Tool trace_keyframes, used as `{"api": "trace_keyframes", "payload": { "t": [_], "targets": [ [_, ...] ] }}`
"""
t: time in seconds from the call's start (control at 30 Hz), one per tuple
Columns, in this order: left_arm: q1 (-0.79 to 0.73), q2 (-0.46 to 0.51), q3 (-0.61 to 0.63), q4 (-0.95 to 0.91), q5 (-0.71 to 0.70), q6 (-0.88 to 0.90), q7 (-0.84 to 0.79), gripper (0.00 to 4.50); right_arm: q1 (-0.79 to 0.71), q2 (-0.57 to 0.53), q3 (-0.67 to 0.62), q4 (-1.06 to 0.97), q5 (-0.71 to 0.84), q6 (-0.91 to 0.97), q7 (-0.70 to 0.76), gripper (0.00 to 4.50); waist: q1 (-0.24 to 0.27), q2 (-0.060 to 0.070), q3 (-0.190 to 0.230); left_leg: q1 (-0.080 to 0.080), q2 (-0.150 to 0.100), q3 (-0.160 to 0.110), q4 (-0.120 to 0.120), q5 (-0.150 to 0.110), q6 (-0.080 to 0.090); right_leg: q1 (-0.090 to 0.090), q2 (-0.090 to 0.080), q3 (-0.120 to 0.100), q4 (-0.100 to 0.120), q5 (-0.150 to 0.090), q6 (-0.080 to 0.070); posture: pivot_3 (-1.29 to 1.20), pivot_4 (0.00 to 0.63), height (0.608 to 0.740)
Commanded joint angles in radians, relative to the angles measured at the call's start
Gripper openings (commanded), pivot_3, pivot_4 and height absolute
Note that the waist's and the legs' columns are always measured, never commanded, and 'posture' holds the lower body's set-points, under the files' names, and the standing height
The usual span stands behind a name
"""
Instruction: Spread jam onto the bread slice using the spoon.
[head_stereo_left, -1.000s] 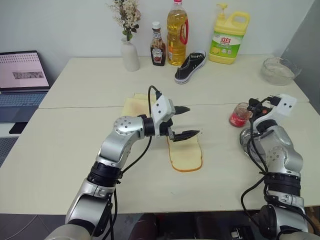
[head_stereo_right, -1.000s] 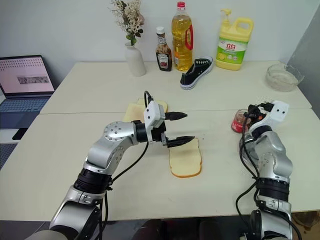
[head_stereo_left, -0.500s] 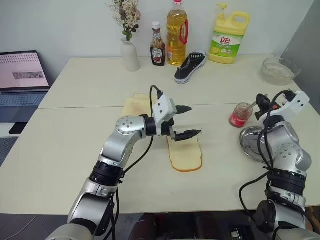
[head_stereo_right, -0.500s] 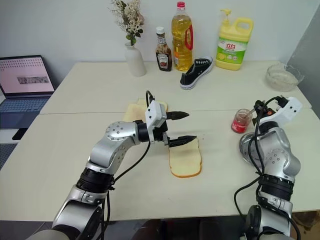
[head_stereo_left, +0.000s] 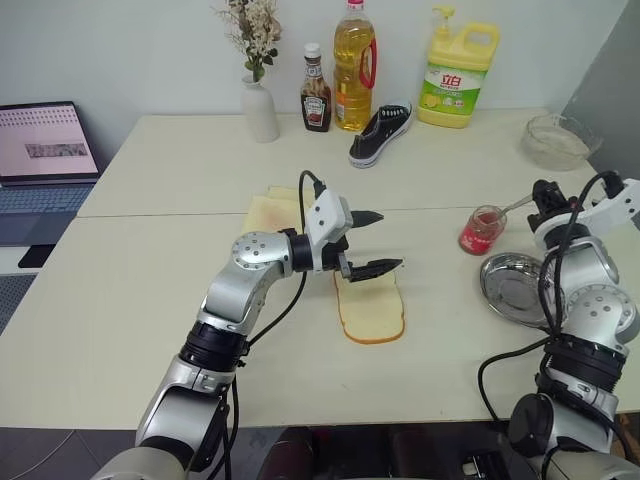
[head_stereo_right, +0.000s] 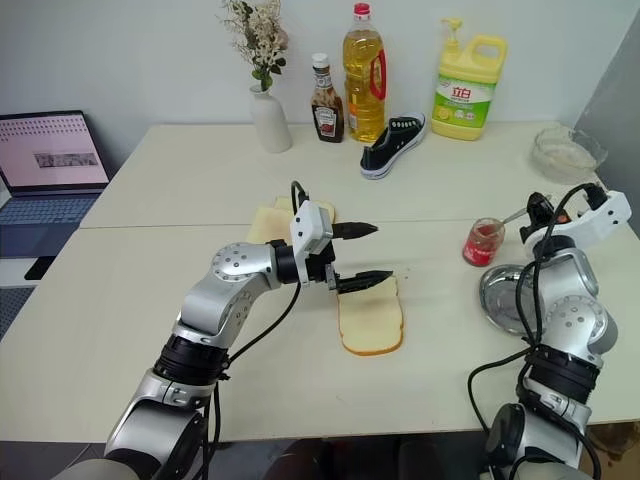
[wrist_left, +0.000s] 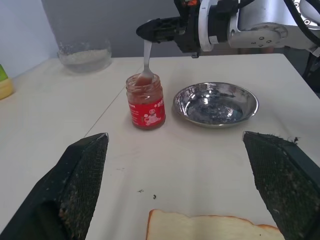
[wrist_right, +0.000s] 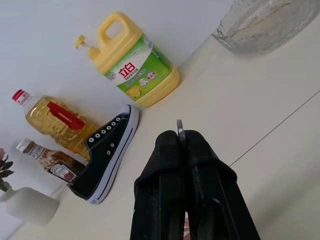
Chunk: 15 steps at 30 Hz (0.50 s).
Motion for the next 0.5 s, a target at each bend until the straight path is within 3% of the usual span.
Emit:
{"api": "trace_keyframes", "payload": {
  "t": [0.03,0.5],
  "targets": [
    [-0.023,-0.003,0.005,-0.016,-0.009,-0.02,-0.007,4.5,-0.011,-0.014,-0.03,-0.066,0.047,-0.006,-0.019,0.03,0.0,0.0,0.0,0.0,0.0,0.0,0.0,0.0,0.0,0.0,0.0,0.0,0.0,0.0,0.0,0.0,0.15,0.74],
    [-0.035,-0.001,0.006,-0.008,-0.009,-0.02,-0.024,4.5,-0.009,-0.012,-0.045,-0.118,0.126,-0.024,-0.093,0.03,0.0,0.0,0.0,0.0,0.0,0.0,0.0,0.0,0.0,0.0,0.0,0.0,0.0,0.0,0.0,0.0,0.15,0.74]
  ]
}}
